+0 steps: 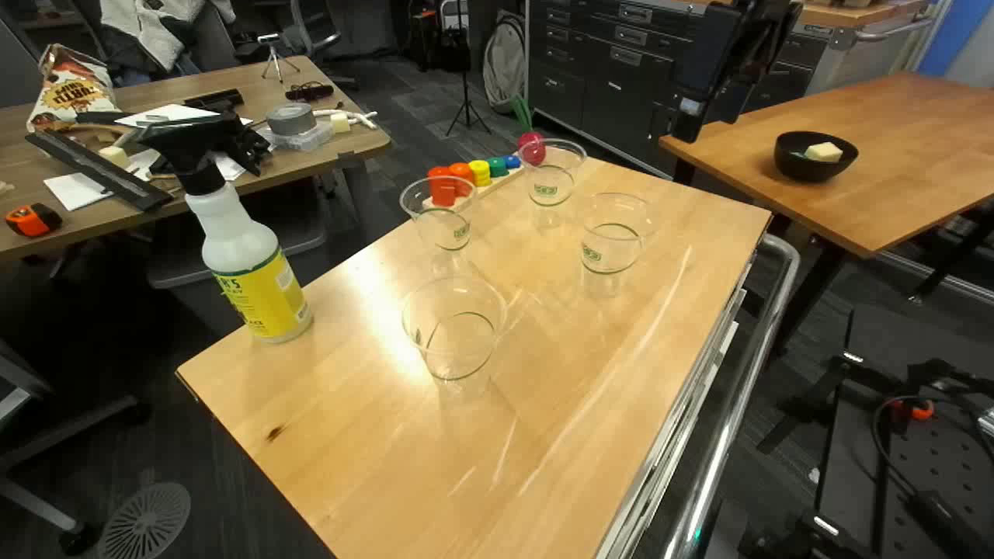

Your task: Stack the cups in a clockwise direction

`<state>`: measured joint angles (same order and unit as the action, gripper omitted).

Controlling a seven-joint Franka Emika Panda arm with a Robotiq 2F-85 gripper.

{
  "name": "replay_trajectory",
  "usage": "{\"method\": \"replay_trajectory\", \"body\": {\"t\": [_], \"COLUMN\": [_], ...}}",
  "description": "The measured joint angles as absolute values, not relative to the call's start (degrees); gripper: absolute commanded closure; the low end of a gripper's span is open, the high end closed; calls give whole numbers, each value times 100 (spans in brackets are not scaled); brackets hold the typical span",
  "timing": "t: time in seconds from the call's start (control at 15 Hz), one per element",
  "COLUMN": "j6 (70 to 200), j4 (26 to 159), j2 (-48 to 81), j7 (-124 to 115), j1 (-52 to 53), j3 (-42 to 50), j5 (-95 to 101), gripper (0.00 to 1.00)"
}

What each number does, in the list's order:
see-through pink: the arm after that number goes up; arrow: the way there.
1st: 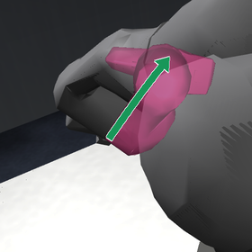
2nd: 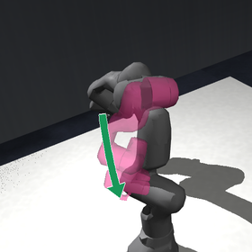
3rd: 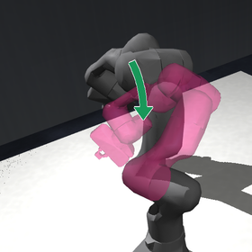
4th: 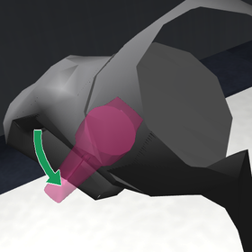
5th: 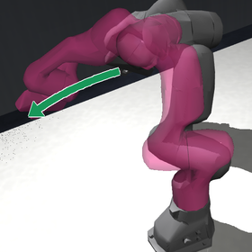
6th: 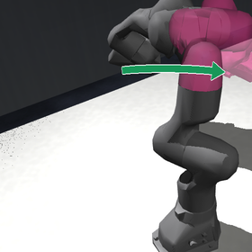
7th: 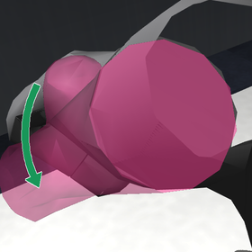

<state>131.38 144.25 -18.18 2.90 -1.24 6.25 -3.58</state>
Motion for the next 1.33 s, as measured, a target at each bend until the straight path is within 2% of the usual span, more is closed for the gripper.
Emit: {"method": "replay_trajectory", "body": {"t": [0.4, 0.67, 1.33], "j6": [13143, 13143, 13133], "j4": [14369, 14045, 11354], "j2": [-1735, -1241, 1383], "j7": [283, 105, -791], "j1": [-123, -60, 221], "j3": [569, 308, -214], "j5": [-358, -371, -778], "gripper": [0, 0, 0]}}
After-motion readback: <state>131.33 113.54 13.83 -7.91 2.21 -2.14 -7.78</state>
